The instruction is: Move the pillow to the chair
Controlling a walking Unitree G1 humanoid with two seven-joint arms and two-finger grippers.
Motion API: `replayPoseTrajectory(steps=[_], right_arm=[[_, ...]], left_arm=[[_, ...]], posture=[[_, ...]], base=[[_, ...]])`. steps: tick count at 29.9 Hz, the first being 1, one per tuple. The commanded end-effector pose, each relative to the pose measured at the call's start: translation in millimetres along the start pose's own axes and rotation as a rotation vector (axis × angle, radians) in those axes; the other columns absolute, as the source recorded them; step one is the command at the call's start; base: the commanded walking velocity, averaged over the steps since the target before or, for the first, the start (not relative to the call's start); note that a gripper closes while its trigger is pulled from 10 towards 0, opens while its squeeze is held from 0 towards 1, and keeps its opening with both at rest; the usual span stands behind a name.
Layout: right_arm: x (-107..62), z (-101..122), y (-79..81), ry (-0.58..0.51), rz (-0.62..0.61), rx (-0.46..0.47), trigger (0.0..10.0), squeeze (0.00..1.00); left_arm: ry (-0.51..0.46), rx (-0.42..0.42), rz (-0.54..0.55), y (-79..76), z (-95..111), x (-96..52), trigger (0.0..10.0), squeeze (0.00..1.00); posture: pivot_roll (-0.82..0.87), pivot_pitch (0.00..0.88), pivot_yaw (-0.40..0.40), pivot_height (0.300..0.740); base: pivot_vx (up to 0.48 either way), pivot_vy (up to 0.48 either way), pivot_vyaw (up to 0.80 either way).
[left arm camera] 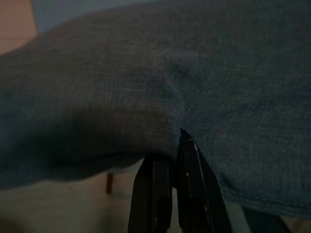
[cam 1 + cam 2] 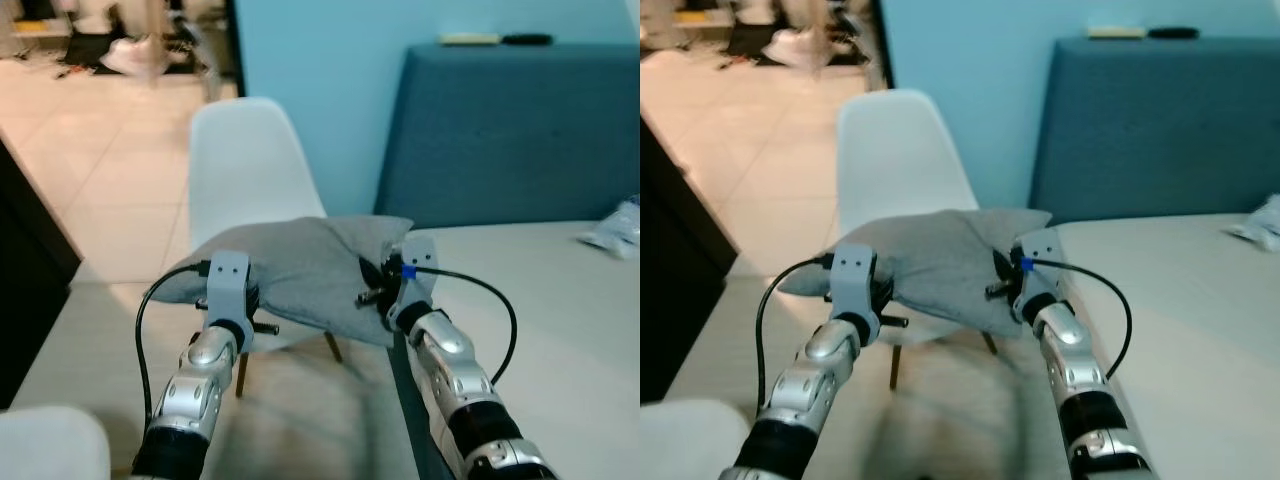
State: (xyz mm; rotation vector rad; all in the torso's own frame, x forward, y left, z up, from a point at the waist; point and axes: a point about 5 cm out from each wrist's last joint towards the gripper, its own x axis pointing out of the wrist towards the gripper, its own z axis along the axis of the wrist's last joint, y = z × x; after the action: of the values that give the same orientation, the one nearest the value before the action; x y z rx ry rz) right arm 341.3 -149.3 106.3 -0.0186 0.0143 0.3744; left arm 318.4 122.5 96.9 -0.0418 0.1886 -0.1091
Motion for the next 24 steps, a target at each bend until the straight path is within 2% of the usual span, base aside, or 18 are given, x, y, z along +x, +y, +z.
replayPoseTrajectory(steps=[1, 16, 24], right_arm=[[0.4, 6.8, -6.9, -0.025, -0.03, -0.005, 10.0, 0.0], [-1.1, -0.9, -0.9, -0.023, -0.052, 0.035, 10.0, 0.0], [0.2, -0.9, -0.3, -0.023, -0.054, 0.041, 10.0, 0.0]], left_arm=[[-0.005, 0.019, 0.101, 22.0, -2.2, -4.1, 10.0, 0.0], [-0.001, 0.045, 0.083, 24.4, -1.5, -3.1, 10.0, 0.0], [0.0, -0.002, 0.102, 27.5, 0.0, -2.0, 10.0, 0.0]], posture=[[-0.01, 0.073, -0.068, 0.74], [0.0, 0.071, -0.03, 0.74], [0.01, 0.065, -0.028, 0.74]], base=[[0.0, 0.0, 0.79], [0.0, 0.0, 0.79], [0.0, 0.0, 0.79]])
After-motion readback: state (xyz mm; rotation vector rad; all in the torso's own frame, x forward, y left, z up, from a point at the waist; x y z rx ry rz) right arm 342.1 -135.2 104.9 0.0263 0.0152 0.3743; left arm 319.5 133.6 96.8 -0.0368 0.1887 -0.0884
